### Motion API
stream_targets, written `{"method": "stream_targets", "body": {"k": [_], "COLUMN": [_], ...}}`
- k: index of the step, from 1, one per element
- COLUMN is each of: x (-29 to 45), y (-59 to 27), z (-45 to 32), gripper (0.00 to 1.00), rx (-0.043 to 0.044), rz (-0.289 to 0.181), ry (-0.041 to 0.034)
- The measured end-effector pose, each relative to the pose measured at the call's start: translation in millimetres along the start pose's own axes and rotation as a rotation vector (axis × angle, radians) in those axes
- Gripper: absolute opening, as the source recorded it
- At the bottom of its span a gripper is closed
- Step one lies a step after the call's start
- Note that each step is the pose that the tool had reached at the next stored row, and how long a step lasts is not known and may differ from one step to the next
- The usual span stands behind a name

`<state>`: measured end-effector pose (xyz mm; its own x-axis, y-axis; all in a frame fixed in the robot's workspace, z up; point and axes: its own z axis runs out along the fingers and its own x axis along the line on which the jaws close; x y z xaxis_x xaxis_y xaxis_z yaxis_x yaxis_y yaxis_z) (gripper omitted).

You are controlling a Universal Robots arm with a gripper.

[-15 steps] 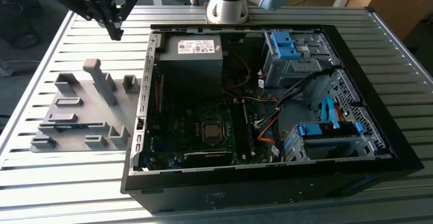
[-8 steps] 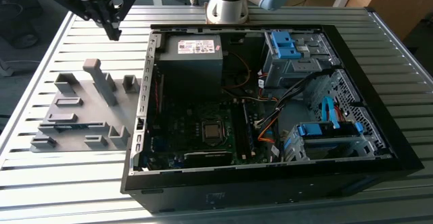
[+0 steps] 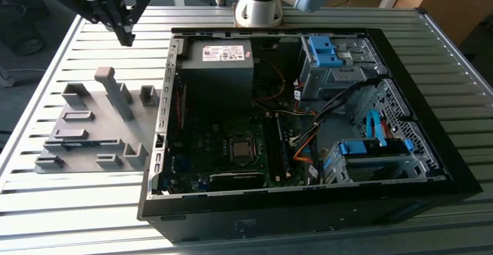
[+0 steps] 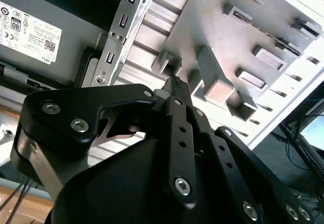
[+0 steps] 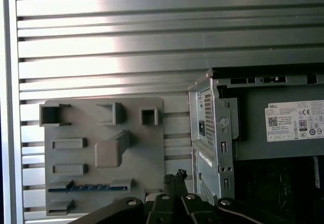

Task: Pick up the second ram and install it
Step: 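Reach for the second ram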

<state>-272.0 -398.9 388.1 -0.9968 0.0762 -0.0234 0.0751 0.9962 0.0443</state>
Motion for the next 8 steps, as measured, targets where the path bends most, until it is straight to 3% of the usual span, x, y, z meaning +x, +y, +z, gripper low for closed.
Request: {"method": "stream_targets", "body": {"k": [8], "x": [4.8], "y": [-0.4], "z": [0.0], "gripper": [0.11], "rx": [0.0001], "rz": [0.000], "ry": [0.0002]}}
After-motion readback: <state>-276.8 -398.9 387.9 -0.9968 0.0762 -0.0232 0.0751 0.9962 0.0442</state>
